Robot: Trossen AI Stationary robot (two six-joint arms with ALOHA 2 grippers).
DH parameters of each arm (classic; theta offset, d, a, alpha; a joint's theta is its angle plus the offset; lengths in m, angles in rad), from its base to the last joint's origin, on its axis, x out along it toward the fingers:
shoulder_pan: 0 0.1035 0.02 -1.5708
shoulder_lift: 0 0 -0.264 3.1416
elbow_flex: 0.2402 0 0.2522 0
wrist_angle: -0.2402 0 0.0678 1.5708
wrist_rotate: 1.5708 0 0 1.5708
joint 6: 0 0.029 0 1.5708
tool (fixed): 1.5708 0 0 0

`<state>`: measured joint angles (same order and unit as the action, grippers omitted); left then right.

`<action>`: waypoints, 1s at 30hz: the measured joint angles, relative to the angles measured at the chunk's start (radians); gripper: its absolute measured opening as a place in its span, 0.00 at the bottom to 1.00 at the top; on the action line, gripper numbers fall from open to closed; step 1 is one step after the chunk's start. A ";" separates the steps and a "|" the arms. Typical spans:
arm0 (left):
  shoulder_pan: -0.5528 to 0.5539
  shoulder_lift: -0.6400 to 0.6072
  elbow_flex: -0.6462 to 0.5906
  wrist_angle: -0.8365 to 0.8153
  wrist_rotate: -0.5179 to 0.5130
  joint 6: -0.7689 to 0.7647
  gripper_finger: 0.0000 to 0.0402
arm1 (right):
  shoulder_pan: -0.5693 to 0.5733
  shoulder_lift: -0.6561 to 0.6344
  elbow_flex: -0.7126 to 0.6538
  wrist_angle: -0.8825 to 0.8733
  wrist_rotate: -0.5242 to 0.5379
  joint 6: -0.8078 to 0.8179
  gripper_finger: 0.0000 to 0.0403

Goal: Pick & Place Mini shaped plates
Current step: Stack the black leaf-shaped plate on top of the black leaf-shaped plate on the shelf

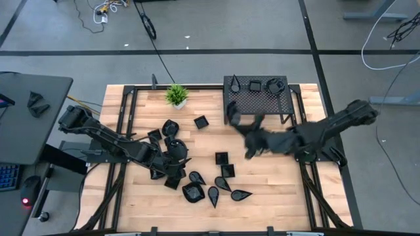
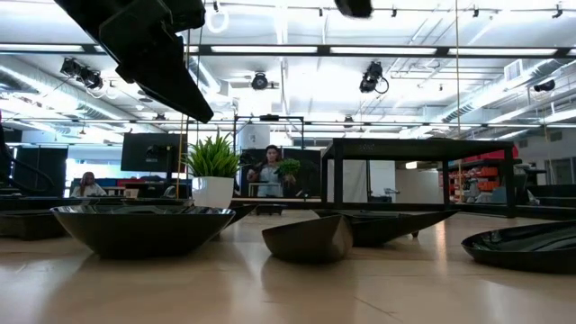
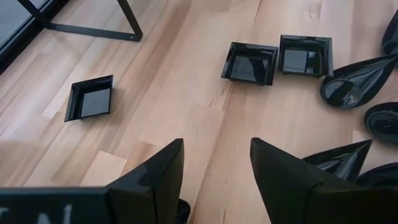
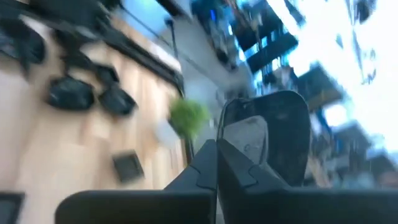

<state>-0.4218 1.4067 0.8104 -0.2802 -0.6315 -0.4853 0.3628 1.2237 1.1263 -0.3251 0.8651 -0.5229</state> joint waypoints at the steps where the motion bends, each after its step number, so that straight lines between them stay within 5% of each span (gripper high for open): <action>1: 0.000 0.000 0.000 0.000 0.000 0.003 0.48 | -0.022 -0.027 0.000 -0.058 0.001 0.045 0.01; 8: 0.000 0.000 0.000 0.001 -0.002 0.022 0.48 | -0.243 -0.148 0.000 -0.481 -0.096 0.346 0.01; 14: 0.004 0.000 0.000 0.001 -0.004 0.026 0.48 | -0.450 -0.155 0.000 -0.745 -0.231 0.425 0.01; 30: 0.005 0.000 0.000 0.006 -0.004 0.027 0.48 | -0.814 -0.067 0.000 -0.765 -0.361 -0.017 0.01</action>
<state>-0.4171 1.4071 0.8104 -0.2745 -0.6353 -0.4587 -0.4516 1.1566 1.1259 -1.0905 0.5041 -0.5395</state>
